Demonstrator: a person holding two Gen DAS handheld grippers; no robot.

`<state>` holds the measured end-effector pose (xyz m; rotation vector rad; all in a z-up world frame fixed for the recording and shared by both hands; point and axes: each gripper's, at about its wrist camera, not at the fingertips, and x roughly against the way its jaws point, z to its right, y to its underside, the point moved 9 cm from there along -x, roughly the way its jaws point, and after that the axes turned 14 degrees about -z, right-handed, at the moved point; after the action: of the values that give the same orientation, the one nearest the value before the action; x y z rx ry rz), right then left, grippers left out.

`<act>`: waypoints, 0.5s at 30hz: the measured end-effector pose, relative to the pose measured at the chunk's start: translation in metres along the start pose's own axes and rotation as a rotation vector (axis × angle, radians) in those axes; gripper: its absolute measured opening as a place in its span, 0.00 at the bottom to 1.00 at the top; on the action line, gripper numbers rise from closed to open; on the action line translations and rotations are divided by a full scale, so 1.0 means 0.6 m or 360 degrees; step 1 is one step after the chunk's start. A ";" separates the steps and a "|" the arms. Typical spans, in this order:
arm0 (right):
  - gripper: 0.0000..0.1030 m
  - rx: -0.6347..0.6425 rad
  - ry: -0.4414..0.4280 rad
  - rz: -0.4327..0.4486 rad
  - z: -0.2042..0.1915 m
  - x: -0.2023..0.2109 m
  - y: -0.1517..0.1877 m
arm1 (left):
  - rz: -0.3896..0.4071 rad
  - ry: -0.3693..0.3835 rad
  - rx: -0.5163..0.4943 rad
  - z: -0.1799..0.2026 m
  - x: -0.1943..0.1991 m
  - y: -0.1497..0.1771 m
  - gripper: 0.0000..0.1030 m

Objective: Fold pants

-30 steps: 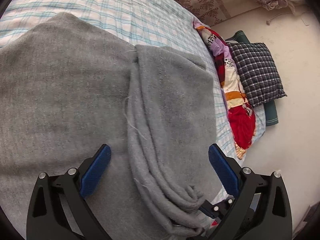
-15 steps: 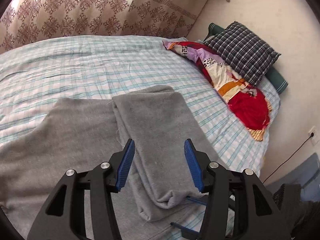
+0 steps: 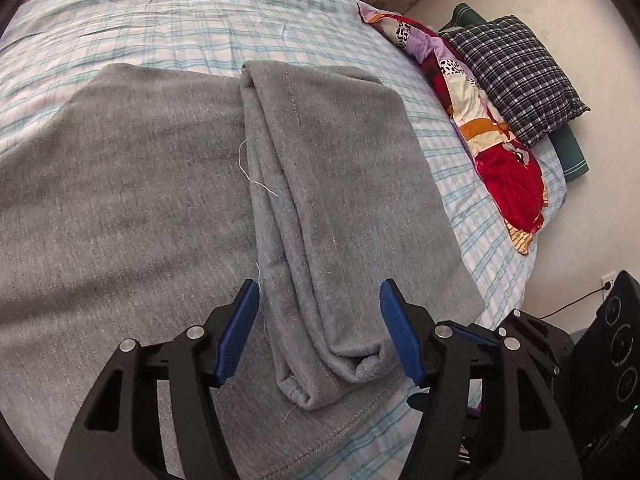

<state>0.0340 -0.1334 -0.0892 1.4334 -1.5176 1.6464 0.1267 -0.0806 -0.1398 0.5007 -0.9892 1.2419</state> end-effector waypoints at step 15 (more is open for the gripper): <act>0.53 0.0040 -0.0229 -0.0147 -0.054 -0.059 0.002 | -0.0111 0.0254 0.0099 0.007 -0.035 -0.006 0.68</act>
<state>0.0329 -0.0936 -0.1160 1.6411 -1.4877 1.5419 0.1284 -0.0963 -0.1547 0.4729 -0.7943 1.2329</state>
